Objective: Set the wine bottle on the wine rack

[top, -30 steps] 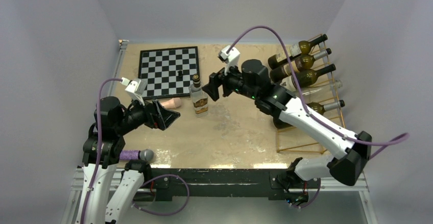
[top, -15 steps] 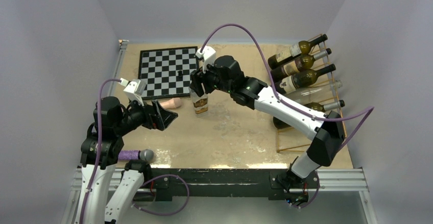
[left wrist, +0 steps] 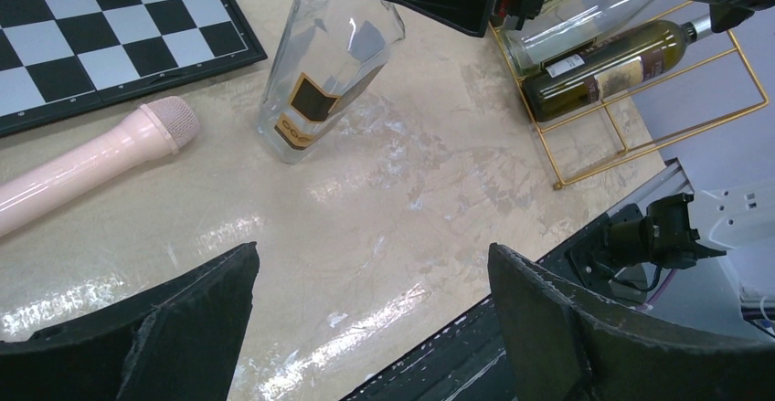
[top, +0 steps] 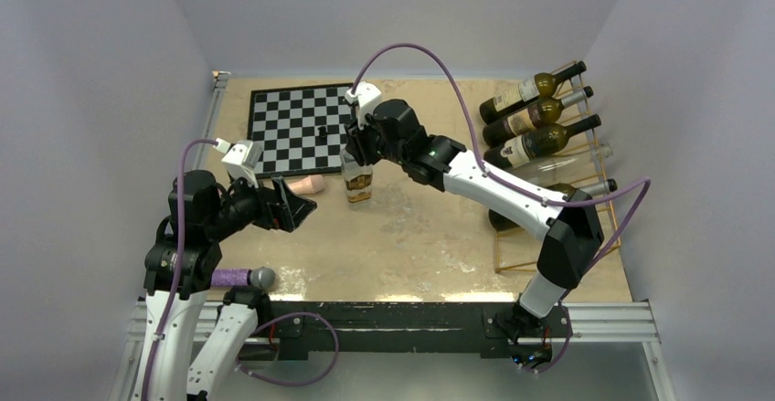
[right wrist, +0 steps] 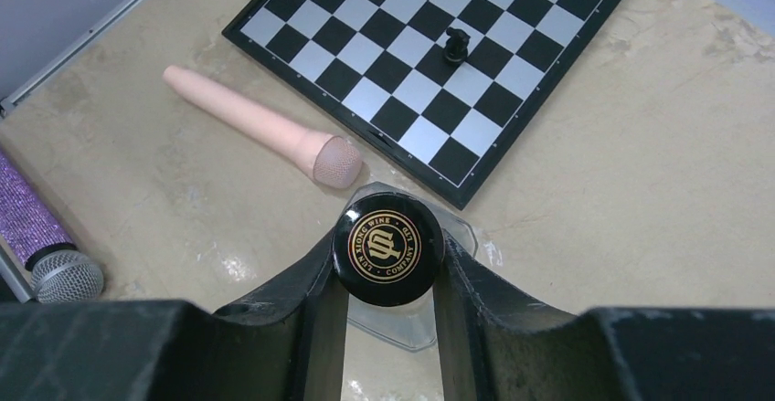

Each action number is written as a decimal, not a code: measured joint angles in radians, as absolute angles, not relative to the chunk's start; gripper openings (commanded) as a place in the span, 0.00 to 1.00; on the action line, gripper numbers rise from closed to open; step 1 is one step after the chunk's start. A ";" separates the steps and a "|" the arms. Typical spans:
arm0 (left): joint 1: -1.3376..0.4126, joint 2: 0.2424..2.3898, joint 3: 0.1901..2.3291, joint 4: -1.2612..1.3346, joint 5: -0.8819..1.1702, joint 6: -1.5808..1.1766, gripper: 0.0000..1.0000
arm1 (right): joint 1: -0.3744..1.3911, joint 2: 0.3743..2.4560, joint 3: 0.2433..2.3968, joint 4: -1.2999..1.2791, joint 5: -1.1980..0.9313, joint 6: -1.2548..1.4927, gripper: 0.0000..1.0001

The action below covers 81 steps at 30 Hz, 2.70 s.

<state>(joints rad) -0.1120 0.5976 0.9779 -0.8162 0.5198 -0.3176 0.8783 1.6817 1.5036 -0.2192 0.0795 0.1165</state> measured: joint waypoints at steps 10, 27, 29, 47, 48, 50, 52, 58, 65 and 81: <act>-0.112 0.593 0.978 -0.832 0.487 -0.318 0.99 | 0.881 1.559 1.468 -0.391 0.126 0.164 0.00; -0.112 0.586 0.980 -0.832 0.493 -0.318 0.99 | 0.699 1.033 1.242 -0.766 0.201 0.355 0.00; -0.112 0.585 0.980 -0.832 0.494 -0.318 0.99 | 0.681 0.984 1.210 -0.823 0.218 0.372 0.00; -0.112 0.589 0.980 -0.816 0.513 -0.321 0.99 | 0.443 0.714 1.099 -1.020 0.298 0.393 0.00; -0.112 0.589 0.980 -0.816 0.513 -0.321 0.99 | 0.431 0.704 1.099 -1.019 0.296 0.391 0.00; -0.112 0.589 0.980 -0.816 0.513 -0.321 0.99 | 0.413 0.689 1.099 -1.018 0.293 0.386 0.00; -0.112 0.589 0.980 -0.816 0.513 -0.321 0.99 | 0.401 0.677 1.099 -1.019 0.289 0.380 0.00; -0.112 0.589 0.978 -0.813 0.519 -0.321 0.99 | 0.376 0.647 1.099 -1.045 0.307 0.346 0.00; -0.112 0.589 0.968 -0.805 0.521 -0.321 0.99 | 0.363 0.625 1.095 -1.074 0.334 0.332 0.00; -0.112 0.590 0.968 -0.801 0.528 -0.321 0.99 | 0.253 0.570 0.989 -0.957 0.423 0.465 0.00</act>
